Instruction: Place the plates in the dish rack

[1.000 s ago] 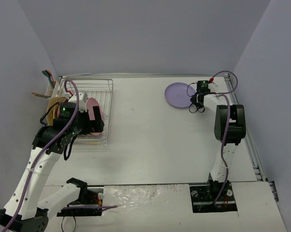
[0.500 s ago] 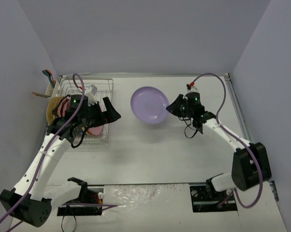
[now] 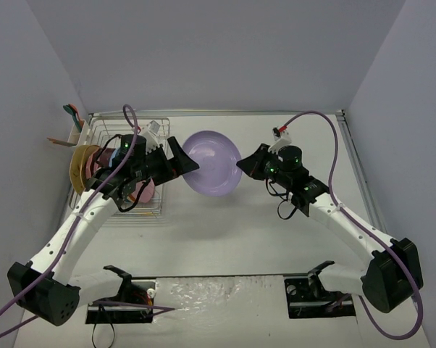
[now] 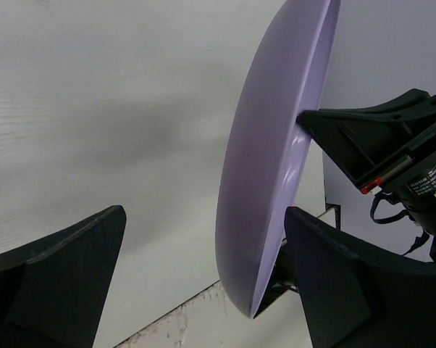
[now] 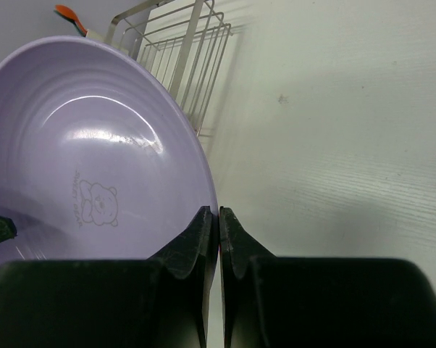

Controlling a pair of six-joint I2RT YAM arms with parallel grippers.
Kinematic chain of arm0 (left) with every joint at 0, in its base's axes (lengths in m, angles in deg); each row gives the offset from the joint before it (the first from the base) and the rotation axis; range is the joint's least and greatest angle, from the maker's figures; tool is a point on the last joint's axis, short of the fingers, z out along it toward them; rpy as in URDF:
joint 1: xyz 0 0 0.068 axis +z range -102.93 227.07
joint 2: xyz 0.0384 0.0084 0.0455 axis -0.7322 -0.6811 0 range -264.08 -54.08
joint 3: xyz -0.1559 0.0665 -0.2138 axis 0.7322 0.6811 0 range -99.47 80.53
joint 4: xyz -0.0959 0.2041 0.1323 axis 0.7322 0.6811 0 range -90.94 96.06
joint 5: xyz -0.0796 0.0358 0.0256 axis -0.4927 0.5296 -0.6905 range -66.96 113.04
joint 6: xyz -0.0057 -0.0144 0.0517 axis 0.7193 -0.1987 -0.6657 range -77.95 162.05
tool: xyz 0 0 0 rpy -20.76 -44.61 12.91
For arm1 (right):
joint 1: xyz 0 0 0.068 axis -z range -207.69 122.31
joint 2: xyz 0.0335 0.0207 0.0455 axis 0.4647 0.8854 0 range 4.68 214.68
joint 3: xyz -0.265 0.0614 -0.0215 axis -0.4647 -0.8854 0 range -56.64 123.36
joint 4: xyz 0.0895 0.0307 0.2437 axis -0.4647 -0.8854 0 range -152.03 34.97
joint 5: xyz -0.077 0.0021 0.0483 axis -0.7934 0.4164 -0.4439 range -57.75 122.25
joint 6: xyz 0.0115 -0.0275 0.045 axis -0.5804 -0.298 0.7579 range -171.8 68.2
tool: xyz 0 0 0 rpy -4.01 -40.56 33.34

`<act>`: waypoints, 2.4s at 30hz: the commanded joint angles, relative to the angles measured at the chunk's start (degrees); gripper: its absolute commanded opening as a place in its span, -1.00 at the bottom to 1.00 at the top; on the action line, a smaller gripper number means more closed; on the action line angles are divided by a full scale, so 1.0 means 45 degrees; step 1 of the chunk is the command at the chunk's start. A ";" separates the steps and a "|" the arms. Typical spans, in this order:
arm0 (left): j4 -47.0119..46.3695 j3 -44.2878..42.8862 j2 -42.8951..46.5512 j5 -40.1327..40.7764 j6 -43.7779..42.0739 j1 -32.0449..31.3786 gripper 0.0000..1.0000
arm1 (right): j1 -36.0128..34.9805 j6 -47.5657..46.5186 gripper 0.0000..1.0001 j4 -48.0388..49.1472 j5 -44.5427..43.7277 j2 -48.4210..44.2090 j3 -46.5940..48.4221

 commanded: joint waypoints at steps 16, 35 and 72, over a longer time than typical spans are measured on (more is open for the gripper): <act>-0.0384 -0.1145 0.0176 0.0325 0.0015 -0.0184 -1.00 | -0.0677 -0.0754 -0.05 0.1204 0.0301 -0.0598 0.0366; 0.5385 -0.4556 -0.0769 1.1899 -0.7649 -0.0082 -1.00 | 0.0201 -0.2884 1.00 -0.2914 -0.0961 -0.3624 0.0722; 0.3776 -0.2975 -0.2424 1.1680 -0.8123 0.0347 0.10 | 0.1378 -0.3023 1.00 -0.4212 -0.0741 -0.4789 0.0179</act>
